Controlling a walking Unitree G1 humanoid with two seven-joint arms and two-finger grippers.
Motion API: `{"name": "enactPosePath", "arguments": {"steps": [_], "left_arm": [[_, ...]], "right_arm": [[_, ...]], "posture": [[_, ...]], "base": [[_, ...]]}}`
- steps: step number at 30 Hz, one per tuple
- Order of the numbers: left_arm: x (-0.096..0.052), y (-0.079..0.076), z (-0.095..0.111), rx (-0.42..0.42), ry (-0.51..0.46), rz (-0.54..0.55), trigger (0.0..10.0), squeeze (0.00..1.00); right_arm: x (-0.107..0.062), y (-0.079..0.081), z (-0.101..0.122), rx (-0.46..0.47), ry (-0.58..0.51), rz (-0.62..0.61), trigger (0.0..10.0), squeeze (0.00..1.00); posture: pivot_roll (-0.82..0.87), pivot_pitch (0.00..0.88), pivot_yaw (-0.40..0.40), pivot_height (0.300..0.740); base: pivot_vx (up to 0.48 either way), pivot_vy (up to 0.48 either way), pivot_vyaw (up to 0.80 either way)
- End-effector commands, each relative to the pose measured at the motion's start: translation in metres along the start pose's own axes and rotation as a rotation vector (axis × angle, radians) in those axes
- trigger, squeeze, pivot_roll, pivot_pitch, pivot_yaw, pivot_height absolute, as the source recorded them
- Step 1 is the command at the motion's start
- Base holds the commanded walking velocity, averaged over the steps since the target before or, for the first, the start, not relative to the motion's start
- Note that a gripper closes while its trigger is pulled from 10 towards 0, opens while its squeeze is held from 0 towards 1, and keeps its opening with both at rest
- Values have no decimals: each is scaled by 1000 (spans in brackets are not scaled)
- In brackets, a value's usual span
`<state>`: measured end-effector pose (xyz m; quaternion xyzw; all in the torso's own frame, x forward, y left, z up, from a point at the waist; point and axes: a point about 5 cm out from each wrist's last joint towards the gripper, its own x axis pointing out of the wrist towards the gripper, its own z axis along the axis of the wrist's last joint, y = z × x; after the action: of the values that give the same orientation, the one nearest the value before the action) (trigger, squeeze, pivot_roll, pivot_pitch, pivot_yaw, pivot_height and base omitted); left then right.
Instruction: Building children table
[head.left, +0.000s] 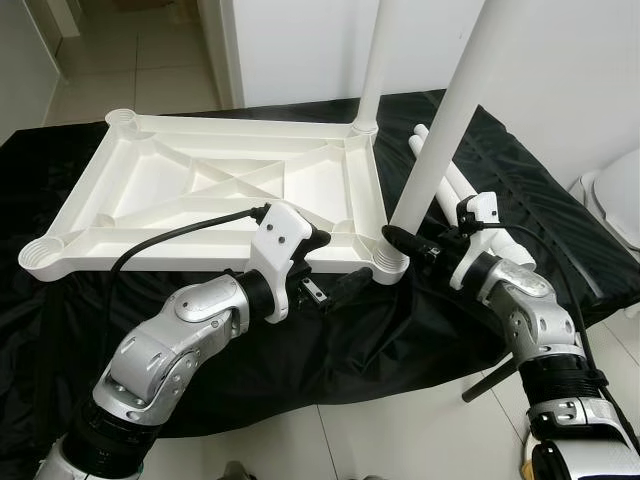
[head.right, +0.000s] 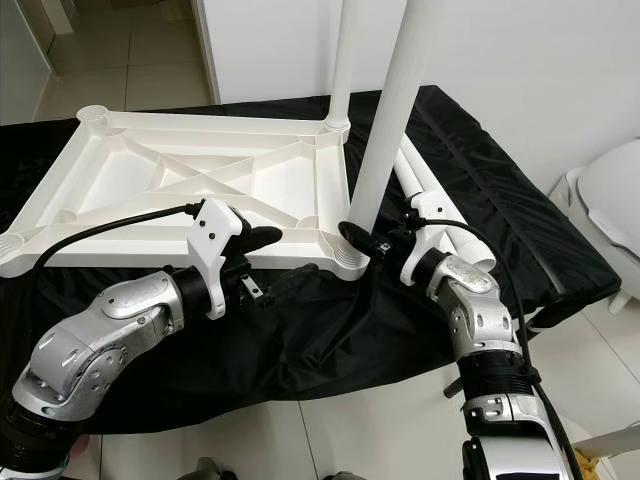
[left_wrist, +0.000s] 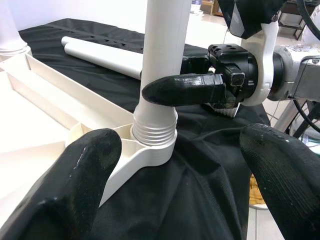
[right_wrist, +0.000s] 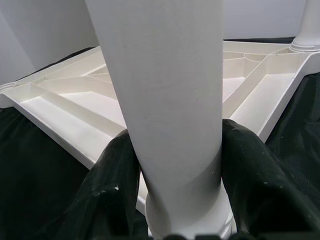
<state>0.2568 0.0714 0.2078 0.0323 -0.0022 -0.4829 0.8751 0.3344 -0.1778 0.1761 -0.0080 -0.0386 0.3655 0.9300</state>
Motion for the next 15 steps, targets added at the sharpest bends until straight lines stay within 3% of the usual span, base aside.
{"name": "enactPosePath", "arguments": {"steps": [1, 10, 12, 15], "left_arm": [[0, -5, 5, 8, -13, -67, 10000, 0], [-1, -5, 5, 8, -12, -64, 10000, 0], [-1, -6, 5, 6, -13, -63, 10000, 0], [-1, -6, 5, 5, -13, -62, 10000, 0]], "right_arm": [[5, 9, -5, 21, 18, 4, 10000, 0], [15, 12, -4, 32, -8, -174, 10000, 0], [21, 21, -7, 62, -35, -263, 10000, 0], [22, 23, -8, 71, -39, -277, 10000, 0]], "posture": [[-23, 81, 14, 740], [-20, 82, 8, 740], [-18, 82, 7, 740], [-18, 82, 7, 740]], "base": [[0, 0, 0], [0, 0, 0], [0, 0, 0], [0, 0, 0]]}}
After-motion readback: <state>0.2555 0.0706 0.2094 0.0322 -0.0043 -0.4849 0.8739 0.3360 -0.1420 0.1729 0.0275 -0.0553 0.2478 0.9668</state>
